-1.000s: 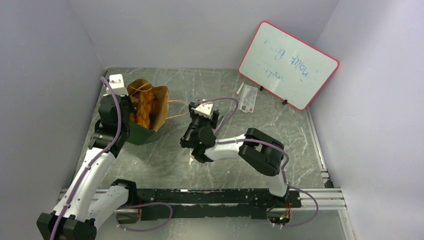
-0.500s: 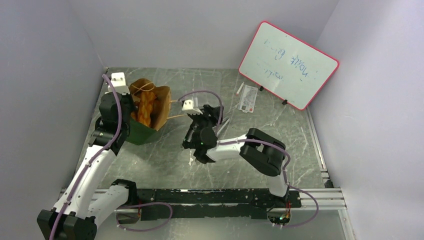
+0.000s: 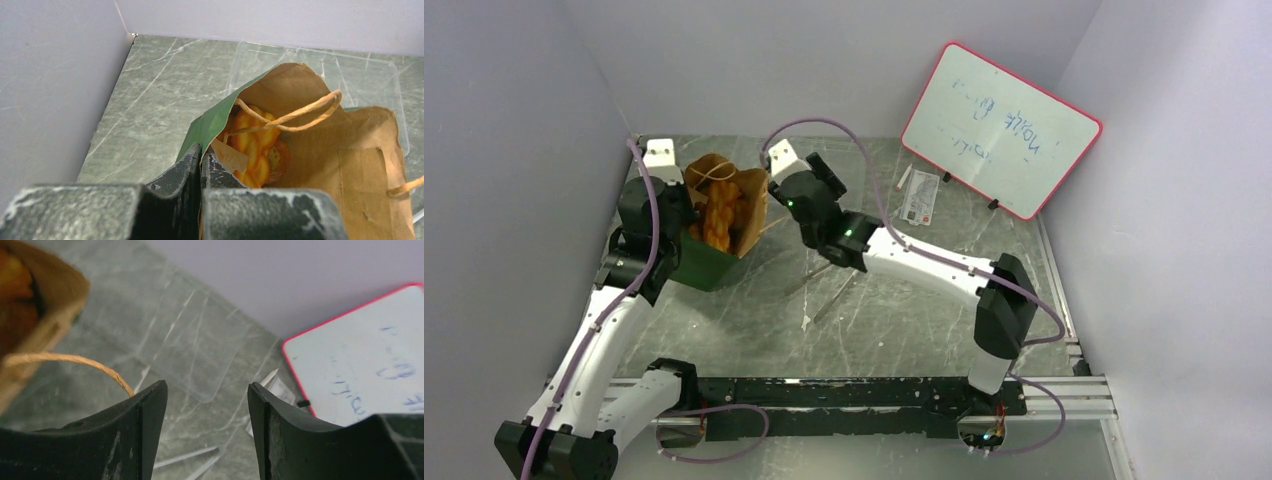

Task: Take the fake bread out of the paper bag
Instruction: Place the clamp at the center of the board.

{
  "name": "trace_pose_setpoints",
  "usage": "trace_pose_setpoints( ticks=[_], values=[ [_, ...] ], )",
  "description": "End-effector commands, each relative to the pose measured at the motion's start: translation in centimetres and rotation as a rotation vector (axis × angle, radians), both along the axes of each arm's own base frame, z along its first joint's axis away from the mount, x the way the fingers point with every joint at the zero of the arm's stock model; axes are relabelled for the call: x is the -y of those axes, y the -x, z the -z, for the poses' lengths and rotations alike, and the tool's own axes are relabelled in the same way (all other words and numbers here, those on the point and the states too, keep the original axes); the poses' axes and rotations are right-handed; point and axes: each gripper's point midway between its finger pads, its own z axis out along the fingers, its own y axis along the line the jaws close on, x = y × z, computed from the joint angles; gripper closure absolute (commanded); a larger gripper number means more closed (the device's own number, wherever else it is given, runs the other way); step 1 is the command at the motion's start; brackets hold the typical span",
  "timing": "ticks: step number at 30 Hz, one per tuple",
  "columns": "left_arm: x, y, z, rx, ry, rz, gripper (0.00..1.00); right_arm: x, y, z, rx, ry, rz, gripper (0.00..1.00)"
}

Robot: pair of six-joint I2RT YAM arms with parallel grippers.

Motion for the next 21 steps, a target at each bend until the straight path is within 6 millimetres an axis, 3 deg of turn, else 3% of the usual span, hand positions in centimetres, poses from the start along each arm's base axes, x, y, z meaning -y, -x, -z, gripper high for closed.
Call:
trace_pose_setpoints(
  ticks=[1, 7, 12, 21],
  values=[
    [0.2, 0.6, -4.9, 0.114, 0.03, 0.025, 0.93, 1.1, 2.8, 11.2, -0.454, 0.161, -0.247, 0.35],
    [0.4, 0.8, -4.2, 0.07, 0.048, 0.045, 0.93, 2.8, 3.2, 15.7, -0.583, 0.142, -0.329, 0.27],
    [0.6, 0.9, -2.5, 0.026, 0.058, 0.056, 0.93, 3.3, 3.4, 19.6, -0.654, 0.175, -0.331, 0.23],
    [0.1, 0.9, 0.6, -0.008, 0.027, 0.041, 0.93, 4.7, 3.9, 23.0, -0.703, 0.207, -0.334, 0.22]
  ],
)
